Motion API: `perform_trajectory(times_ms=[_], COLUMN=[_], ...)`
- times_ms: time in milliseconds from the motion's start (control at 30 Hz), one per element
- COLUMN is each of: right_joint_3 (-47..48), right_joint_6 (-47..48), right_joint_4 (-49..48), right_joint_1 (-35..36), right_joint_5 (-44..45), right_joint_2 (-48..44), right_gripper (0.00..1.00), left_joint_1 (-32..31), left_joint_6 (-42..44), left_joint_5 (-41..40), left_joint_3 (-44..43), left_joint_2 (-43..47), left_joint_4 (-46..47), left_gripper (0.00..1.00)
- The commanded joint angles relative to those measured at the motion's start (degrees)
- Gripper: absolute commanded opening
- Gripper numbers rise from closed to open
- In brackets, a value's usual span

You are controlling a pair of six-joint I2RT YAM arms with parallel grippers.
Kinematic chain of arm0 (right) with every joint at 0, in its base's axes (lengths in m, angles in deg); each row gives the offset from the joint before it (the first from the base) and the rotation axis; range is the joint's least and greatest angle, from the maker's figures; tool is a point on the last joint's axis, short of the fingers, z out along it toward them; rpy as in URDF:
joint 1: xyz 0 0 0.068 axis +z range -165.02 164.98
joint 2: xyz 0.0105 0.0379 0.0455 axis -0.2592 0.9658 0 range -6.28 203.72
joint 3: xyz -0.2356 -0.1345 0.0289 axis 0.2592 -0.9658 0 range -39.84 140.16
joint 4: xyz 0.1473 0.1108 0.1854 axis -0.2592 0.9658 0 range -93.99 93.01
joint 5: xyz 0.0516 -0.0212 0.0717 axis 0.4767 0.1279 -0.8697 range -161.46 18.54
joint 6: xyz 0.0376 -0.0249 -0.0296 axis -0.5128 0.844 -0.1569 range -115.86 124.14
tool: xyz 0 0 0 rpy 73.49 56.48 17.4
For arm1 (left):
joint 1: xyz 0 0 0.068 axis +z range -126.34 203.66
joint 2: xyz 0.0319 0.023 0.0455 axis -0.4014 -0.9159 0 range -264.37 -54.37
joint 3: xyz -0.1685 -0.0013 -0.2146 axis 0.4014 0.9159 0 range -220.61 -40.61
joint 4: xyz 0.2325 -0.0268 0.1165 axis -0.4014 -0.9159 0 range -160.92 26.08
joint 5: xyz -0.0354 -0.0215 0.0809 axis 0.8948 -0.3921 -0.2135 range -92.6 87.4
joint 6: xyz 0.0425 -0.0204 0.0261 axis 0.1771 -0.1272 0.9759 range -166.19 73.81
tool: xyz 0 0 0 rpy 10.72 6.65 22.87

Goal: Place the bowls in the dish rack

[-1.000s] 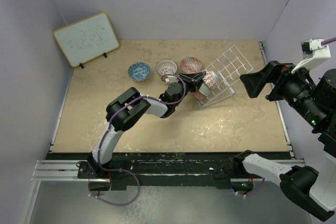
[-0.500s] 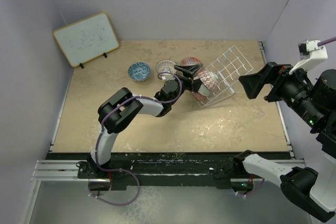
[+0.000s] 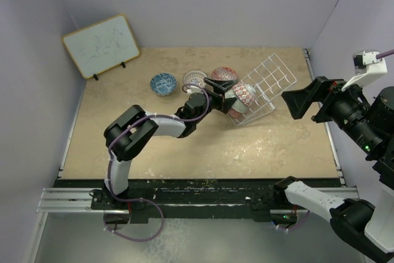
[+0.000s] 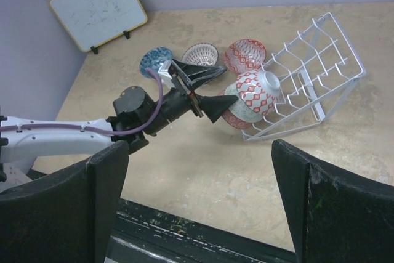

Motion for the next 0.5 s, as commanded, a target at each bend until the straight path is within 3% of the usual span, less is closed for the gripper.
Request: perform_trajectory(times_ms=[0, 233, 467], right_joint_3=[-0.32, -0.87, -2.09], right_joint_6=[0.53, -0.11, -0.48], right_joint_4=[-2.85, -4.05, -5.77], right_joint_1=[-0.11, -0.1, -0.1], right_joint_5=[-0.95, -1.51, -2.59], right_joint_2=[-0.23, -0.67, -0.84], right_gripper=[1.0, 1.0, 1.0], left_joint_1=[0.99, 2.02, 3.53], left_joint_6=[4.09, 10.95, 33.8], left_joint_5=[1.05, 0.84, -5.89], left_joint_3=[2.87, 8.62, 7.27], left_joint_2=[5.67, 14.49, 30.19], left_joint_4=[-3.21, -7.5, -24.64], left_gripper=[0.99, 0.99, 0.99])
